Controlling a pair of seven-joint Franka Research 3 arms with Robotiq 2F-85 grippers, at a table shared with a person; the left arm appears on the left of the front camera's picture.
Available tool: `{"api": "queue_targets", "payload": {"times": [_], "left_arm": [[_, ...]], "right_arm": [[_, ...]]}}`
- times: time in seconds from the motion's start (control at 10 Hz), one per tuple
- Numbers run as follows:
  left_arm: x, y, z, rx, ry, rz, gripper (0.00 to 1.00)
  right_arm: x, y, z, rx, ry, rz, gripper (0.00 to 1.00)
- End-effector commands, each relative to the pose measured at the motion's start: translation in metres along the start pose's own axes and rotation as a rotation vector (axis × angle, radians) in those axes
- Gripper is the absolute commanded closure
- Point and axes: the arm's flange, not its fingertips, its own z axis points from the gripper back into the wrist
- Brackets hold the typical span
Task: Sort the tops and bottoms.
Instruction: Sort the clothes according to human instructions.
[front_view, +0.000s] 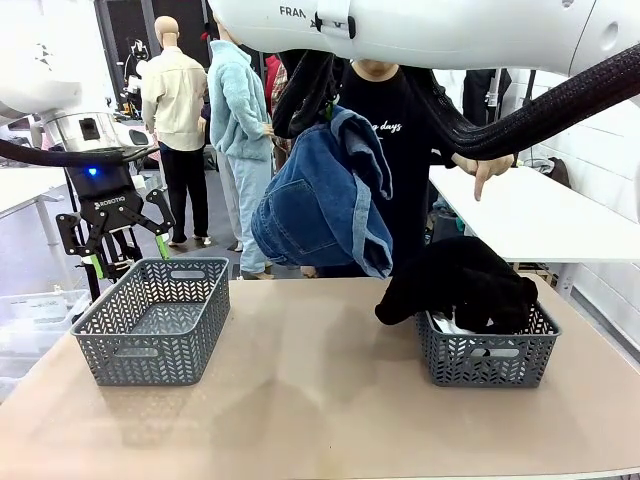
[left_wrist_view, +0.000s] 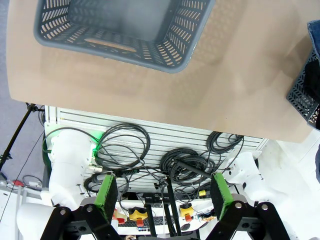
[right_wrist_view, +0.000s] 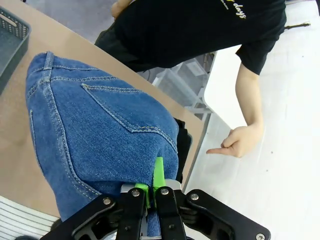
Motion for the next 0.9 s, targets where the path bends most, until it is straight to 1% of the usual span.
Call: {"api": "queue_targets", "payload": {"times": [0.0,0.1,0.2,0.3,0.5,0.6,0.8], "left_arm": [[-0.001,0.002,0.002,-0.004,0.007,-0.002,0.04],[-0.001,0.002,0.002,-0.004,0.007,-0.002,0.04],[-0.001,0.002,0.002,-0.004,0.007,-0.002,0.04],[-0.001,0.002,0.002,-0.004,0.007,-0.002,0.04],[-0.001,0.002,0.002,-0.004,0.007,-0.002,0.04],[-0.001,0.002,0.002,-0.004,0.007,-0.002,0.04],[-0.001,0.002,0.002,-0.004,0.007,-0.002,0.04]], "right_arm": [[0.0,0.0,0.0,0.0,0.0,0.0,1.0],[-0.005,-0.015,0.004,0.005,-0.018,-0.074,1.0],[-0.016,-0.037,0.016,-0.026,-0.04,-0.16,1.0],[-0.036,-0.061,0.032,-0.062,-0.048,-0.24,1.0],[-0.071,-0.095,0.049,-0.109,-0.035,-0.364,1.0],[-0.085,-0.106,0.055,-0.134,-0.022,-0.398,1.0],[-0.119,-0.135,0.045,-0.14,0.033,-0.482,1.0]]}}
